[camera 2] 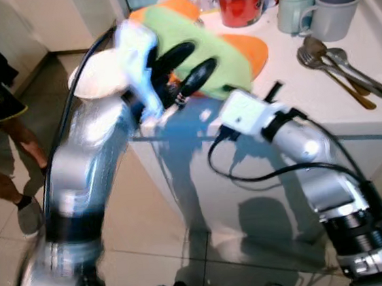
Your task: Setting the table
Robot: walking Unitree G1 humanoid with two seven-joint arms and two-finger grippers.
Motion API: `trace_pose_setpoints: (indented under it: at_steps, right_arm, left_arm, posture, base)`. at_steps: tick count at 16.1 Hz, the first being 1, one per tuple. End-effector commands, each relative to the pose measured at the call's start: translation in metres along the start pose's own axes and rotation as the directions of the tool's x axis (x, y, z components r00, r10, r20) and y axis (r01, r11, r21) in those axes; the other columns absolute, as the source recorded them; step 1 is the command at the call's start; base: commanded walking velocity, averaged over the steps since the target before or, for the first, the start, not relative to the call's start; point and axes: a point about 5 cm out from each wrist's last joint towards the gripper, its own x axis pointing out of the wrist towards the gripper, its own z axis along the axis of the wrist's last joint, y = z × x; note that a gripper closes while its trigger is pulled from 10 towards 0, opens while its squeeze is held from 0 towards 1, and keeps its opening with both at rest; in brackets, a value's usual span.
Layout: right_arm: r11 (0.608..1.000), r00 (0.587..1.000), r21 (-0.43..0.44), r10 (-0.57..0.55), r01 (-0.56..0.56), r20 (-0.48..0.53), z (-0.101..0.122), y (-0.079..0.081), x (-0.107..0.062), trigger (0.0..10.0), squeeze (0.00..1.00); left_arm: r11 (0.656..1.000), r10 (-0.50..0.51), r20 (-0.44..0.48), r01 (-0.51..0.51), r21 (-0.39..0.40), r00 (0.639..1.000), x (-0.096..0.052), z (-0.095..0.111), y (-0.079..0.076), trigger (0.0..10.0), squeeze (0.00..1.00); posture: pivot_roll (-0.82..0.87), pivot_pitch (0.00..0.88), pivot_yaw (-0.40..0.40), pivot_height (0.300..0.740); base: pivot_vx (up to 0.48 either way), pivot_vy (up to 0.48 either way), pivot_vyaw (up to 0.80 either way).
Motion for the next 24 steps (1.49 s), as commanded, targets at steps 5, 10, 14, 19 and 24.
trace_pose_setpoints:
  at_steps: [5,10,14,19,24]
  right_arm:
    - [0.996,0.998,0.067,-0.058,0.06,-0.03,-0.009,-0.009,0.003,0.0,0.0]
    - [0.989,0.988,0.048,-0.134,0.138,-0.073,-0.013,-0.018,0.008,10.0,0.0]
    - [0.973,0.973,0.071,-0.217,0.222,-0.073,-0.012,-0.033,0.007,10.0,0.0]
    - [0.972,0.976,0.106,-0.203,0.21,-0.075,-0.015,-0.025,0.008,10.0,0.0]
    - [0.909,0.972,0.347,-0.227,0.232,-0.055,-0.007,-0.031,0.01,10.0,0.0]
  left_arm:
    - [0.978,0.188,-0.221,-0.204,-0.051,0.957,-0.035,-0.04,0.012,10.0,0.0]
    - [0.986,0.167,-0.199,-0.167,0.015,0.966,-0.032,-0.03,0.002,10.0,0.0]
    - [0.99,0.139,-0.2,-0.143,-0.01,0.97,-0.044,-0.026,0.008,10.0,0.0]
    - [0.927,0.345,-0.343,-0.375,-0.023,0.874,-0.13,-0.089,0.03,10.0,0.0]
    - [0.847,0.485,-0.367,-0.53,-0.027,0.794,-0.158,-0.098,0.034,10.0,0.0]
  posture:
    - [-0.01,0.059,0.15,0.74]
    - [-0.01,0.034,0.155,0.74]
    - [-0.01,0.025,0.157,0.74]
    - [0.0,0.008,0.118,0.74]
    - [0.03,0.004,0.088,0.74]
  base:
    - [0.0,0.0,0.0]
    - [0.0,0.0,0.0]
    - [0.0,0.0,0.0]
    - [0.0,0.0,0.0]
    - [0.0,0.0,0.0]
